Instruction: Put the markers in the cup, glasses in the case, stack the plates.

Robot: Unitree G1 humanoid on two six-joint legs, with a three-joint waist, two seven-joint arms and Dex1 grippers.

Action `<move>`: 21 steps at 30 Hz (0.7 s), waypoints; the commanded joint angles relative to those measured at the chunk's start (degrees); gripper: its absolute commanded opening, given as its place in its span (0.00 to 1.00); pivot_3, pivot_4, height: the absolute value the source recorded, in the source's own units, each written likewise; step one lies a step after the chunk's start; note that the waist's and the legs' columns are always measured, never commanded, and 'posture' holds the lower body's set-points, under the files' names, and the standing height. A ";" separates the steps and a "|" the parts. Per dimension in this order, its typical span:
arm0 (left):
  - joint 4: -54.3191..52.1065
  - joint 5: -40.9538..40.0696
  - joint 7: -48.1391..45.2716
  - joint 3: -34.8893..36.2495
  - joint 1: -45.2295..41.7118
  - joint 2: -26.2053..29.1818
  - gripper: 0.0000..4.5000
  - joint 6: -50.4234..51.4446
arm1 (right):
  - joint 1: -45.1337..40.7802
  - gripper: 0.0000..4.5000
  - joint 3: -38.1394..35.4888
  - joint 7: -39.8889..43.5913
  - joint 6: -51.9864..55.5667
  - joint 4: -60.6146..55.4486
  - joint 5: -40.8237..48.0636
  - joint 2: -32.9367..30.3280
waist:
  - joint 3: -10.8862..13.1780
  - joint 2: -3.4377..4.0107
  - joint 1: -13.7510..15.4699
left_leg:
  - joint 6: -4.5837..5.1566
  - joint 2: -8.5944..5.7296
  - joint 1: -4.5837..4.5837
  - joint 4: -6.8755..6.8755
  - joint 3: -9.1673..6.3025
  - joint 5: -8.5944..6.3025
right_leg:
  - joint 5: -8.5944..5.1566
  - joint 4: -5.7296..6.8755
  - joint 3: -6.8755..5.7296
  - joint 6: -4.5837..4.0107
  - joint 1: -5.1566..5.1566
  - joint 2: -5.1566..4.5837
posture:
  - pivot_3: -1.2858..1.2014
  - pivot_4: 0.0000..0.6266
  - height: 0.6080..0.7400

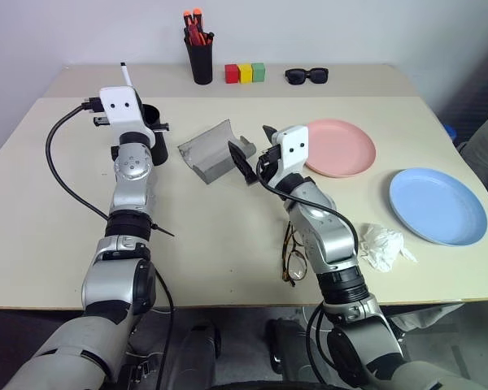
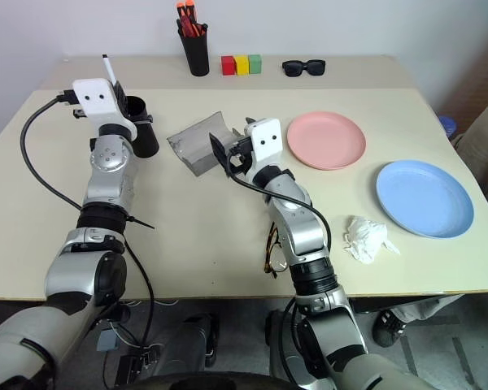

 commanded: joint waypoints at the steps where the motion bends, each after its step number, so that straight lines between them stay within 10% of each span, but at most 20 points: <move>1: -2.26 -0.24 0.26 0.24 -1.00 0.37 0.01 -0.44 | -0.86 1.00 0.33 0.37 -0.59 -2.00 0.29 0.01 | 0.00 0.00 0.01 | 0.00 0.00 0.00 0.00 0.00 0.00 | 0.00 0.00 0.00 0.00 0.00 0.00 | 0.52 0.24 1.00; 7: -3.06 0.59 2.42 0.18 -0.39 0.67 0.46 0.31 | -0.87 1.00 0.60 0.58 -0.61 -1.82 0.30 0.29 | 0.00 0.00 0.01 | 0.00 0.00 0.00 0.00 0.00 0.00 | 0.00 0.00 0.00 0.00 0.00 0.00 | 0.52 0.24 1.00; 15: -6.93 -1.71 -0.21 0.18 -1.64 0.22 0.46 0.20 | -0.46 1.00 0.43 0.69 -0.17 -2.84 0.23 -0.55 | 0.00 -0.01 0.01 | 0.00 0.00 0.00 0.00 0.00 0.00 | 0.00 0.00 0.00 0.00 0.00 0.00 | 0.52 0.24 1.00; 21: -19.24 -7.58 -21.47 -6.99 -1.48 1.16 0.46 15.36 | -0.01 1.00 0.06 5.41 2.81 -6.11 -0.29 -8.48 | 0.01 -0.01 0.38 | 0.00 -0.01 -0.03 0.02 0.01 0.00 | 0.00 -0.02 -0.01 0.00 0.02 -0.01 | 0.52 0.24 1.00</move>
